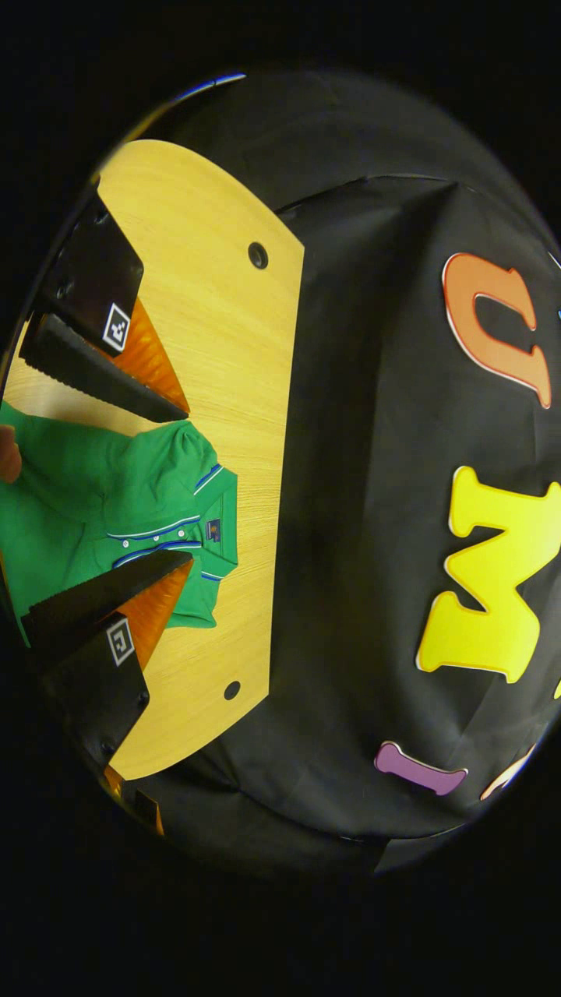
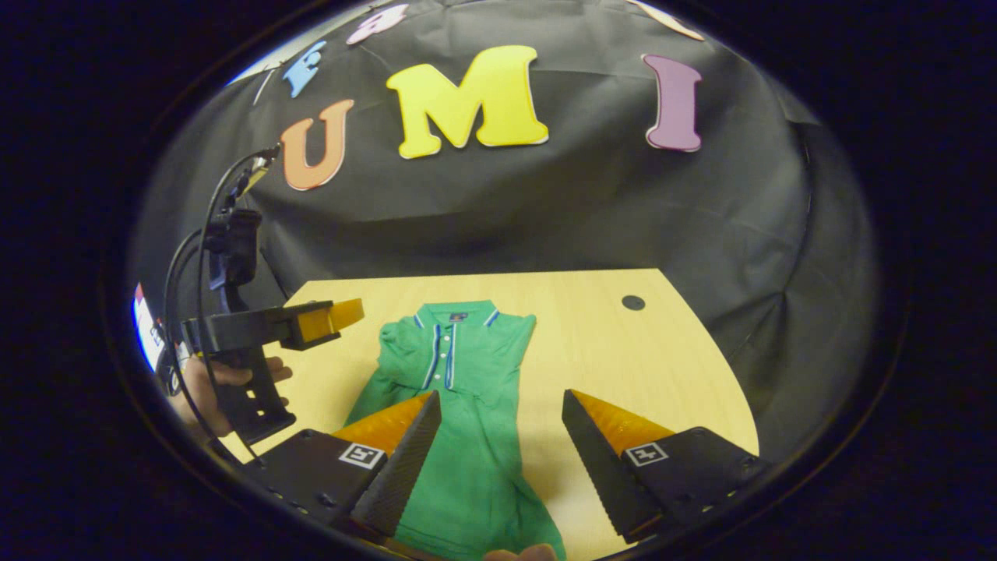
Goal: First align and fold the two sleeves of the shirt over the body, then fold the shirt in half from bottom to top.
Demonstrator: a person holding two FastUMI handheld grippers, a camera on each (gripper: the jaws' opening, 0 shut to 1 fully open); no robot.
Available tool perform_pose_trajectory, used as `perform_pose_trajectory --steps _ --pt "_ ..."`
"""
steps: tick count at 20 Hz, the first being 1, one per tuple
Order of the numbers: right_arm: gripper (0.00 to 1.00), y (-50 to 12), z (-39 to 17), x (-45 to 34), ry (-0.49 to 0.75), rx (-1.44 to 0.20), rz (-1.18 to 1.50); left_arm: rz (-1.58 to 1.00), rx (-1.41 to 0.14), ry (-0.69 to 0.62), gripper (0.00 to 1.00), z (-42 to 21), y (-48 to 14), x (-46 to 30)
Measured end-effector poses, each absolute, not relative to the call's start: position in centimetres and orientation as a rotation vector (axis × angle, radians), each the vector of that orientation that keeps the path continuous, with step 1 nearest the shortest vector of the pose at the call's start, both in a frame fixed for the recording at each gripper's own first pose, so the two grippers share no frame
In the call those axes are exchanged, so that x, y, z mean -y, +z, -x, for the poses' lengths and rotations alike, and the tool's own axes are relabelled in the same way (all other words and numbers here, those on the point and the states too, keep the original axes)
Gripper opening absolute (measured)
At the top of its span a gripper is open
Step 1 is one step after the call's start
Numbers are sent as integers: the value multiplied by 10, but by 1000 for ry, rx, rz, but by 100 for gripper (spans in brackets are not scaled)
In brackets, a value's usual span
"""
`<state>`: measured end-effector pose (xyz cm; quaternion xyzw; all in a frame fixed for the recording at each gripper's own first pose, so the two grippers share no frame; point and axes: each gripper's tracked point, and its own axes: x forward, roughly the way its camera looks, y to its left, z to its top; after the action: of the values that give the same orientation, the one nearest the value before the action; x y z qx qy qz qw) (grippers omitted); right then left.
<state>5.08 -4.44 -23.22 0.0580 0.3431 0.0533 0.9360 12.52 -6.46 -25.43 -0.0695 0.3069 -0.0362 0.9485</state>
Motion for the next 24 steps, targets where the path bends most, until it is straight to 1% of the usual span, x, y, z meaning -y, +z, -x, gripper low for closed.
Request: perform_pose_trajectory --steps 3,5,7,8,9,11,12,16,17,20,22,24 --pt "96 -220 -31 36 143 -653 -85 134 -588 -45 100 -76 -228 46" --pt "96 -226 -10 37 154 -650 -47 107 -576 -29 100 -35 -219 28" --pt "96 -237 17 40 153 -674 -35 108 -587 -19 100 5 -223 16" --pt "92 -244 31 42 150 -694 -39 107 -602 -13 100 26 -228 10" --pt "92 -252 44 48 142 -712 -35 100 -619 -12 100 45 -235 3" --pt "96 -275 69 61 123 -760 -14 82 -677 -13 100 84 -257 -9" --pt "97 -289 82 66 118 -794 -13 83 -725 -19 100 104 -275 -11" --pt "96 -353 131 84 121 -953 -2 76 -936 -75 100 171 -345 -8" --pt "97 -369 142 87 119 -988 -3 81 -971 -93 100 182 -356 -5" --pt "97 -404 166 88 113 -1081 -11 90 -1056 -126 100 202 -380 6" --pt "95 -422 173 88 126 -1115 23 84 -1098 -118 100 205 -388 8" --pt "97 -432 175 88 124 -1135 20 86 -1121 -110 100 210 -397 9"
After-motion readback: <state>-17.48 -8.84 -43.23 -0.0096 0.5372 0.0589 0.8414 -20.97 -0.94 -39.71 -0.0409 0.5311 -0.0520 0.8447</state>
